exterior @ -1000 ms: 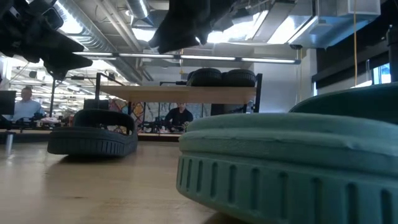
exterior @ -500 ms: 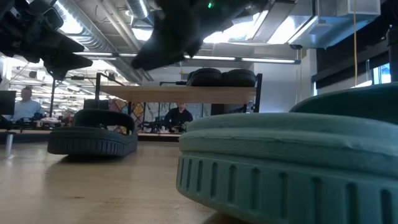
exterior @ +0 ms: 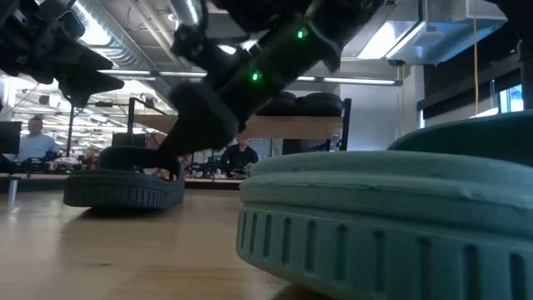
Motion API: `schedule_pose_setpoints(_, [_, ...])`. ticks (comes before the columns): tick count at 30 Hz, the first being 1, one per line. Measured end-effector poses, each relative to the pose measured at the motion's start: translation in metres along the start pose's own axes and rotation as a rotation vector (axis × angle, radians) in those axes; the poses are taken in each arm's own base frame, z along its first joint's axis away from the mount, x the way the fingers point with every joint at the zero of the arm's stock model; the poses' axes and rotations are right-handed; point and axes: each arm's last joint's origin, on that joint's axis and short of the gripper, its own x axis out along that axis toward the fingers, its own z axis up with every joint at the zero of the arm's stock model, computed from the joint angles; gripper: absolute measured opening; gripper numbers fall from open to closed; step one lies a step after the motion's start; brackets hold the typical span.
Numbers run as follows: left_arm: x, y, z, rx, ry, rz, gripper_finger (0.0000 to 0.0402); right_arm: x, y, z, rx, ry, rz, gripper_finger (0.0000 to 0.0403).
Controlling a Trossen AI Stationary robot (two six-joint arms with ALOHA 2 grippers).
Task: Pick and place slides into the shelf
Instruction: Put the black slide on the shelf
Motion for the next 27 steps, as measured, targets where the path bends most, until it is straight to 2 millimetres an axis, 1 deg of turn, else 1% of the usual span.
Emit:
schedule_pose_setpoints(7, [0.000, 0.000, 0.000, 0.000, 0.000, 0.000, 0.0204, 0.010, 0.003, -0.007, 0.008, -0.008, -0.033, 0.0244])
schedule_pose_setpoints(11, [0.000, 0.000, 0.000, 0.000, 0.000, 0.000, 0.0204, 0.013, -0.002, -0.008, 0.019, -0.010, -0.088, 0.0240])
schedule_pose_setpoints(17, [0.000, 0.000, 0.000, -0.001, 0.000, -0.001, 0.0204, 0.018, -0.017, -0.011, 0.077, 0.003, -0.134, 0.0206])
schedule_pose_setpoints(23, [0.000, 0.000, 0.000, -0.001, 0.000, -0.001, 0.0204, 0.021, -0.025, -0.013, 0.094, 0.012, -0.146, 0.0172])
schedule_pose_setpoints(27, [0.000, 0.000, 0.000, -0.002, 0.000, -0.001, 0.0204, 0.023, -0.028, -0.013, 0.100, 0.006, -0.081, 0.0156])
